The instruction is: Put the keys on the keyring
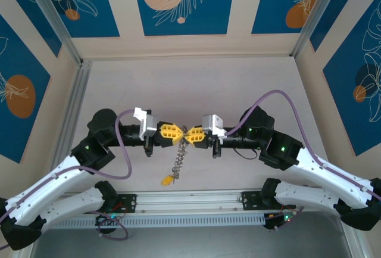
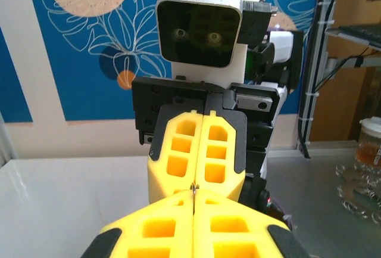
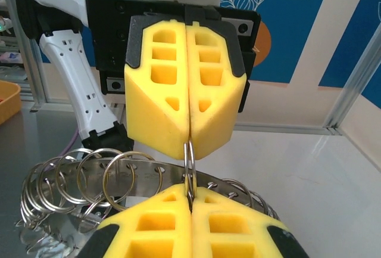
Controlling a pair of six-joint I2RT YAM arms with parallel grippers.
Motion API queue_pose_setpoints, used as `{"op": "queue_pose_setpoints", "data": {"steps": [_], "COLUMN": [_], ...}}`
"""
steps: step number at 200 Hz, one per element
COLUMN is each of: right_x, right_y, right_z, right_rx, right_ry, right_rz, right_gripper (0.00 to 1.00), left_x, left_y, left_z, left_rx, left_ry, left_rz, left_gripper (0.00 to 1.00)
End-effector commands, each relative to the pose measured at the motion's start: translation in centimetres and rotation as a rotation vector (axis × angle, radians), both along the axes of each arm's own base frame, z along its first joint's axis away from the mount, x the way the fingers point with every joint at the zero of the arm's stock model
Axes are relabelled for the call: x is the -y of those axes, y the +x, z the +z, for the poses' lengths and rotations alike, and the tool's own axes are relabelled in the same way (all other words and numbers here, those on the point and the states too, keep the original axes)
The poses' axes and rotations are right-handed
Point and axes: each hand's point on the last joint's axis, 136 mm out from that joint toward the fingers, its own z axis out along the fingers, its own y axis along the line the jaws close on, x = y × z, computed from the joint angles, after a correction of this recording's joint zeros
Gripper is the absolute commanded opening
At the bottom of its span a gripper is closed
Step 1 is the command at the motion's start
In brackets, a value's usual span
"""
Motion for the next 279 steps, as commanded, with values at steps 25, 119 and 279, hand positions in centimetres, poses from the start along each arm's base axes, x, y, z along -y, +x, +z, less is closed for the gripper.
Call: {"op": "queue_pose_setpoints", "data": {"steps": [25,119,279], "right_x": [1.0,0.8,0.5], "right_y": [1.2,1.4,-0.1], "right_z": [1.1,0.5,-1.3], "right_rx": [0.036,0.032,0.066], "right_ry": [0.02,-0.013,-0.032], "right_rz": [-0.083,-0.086,-0.035], "right_gripper": [0.0,0.0,0.06], "left_x": [-1.3,-0.6,-0.2], "left_y": [0.8,1.9,1.7], "left_z": [-1.3,-2.8,-0.5], "left_rx": [0.07,0.145,0.164], "left_ry": [0.208,0.463,0.278], "left_rz": [0.105,0.142,0.173], "left_gripper": [0.14,0.34,0.0]}}
